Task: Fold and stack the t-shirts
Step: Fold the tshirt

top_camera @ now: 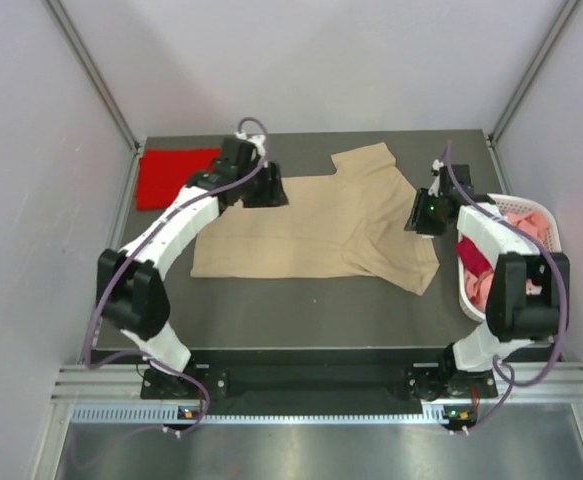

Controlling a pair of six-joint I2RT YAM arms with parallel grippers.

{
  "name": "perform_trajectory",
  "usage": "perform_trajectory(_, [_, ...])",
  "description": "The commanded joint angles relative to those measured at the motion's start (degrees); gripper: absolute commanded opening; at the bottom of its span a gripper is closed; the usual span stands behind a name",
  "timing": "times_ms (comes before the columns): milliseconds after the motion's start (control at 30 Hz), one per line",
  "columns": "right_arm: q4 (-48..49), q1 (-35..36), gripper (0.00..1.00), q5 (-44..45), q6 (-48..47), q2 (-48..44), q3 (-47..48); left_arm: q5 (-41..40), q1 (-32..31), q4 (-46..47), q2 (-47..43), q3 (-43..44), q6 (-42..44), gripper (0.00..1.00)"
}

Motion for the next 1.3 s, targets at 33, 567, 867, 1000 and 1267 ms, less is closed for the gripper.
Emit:
perform_trajectory(33, [4.0,-1.8,0.39,-11.8,-6.2,7.1,5.1,8.8,-4.7,6.8,10.8,7.5,1.5,0.59])
perform_trajectory(567, [5.7,-5.0,0.34,-9.7,-12.1,18.4,10.9,6.7,-14.6,11.6,33.9,23.2,2.1,0.59])
perform_trajectory(867, [7.5,-5.2,0.33,-12.3,-12.5,20.6,11.8,6.4,-17.5,13.1,41.6,30.5,1.5,0.61])
perform_trajectory(1000, [7.9,-5.2,0.31,-12.7,-12.6,21.4,11.9,6.1,-17.7,13.4,43.9,32.3,0.8,0.61])
perform_trajectory(1267, [9.4,-5.2,0.26,-14.0,-12.4,22.0,12.1,6.8,-18.1,14.7,45.6,32.7,0.5,0.59])
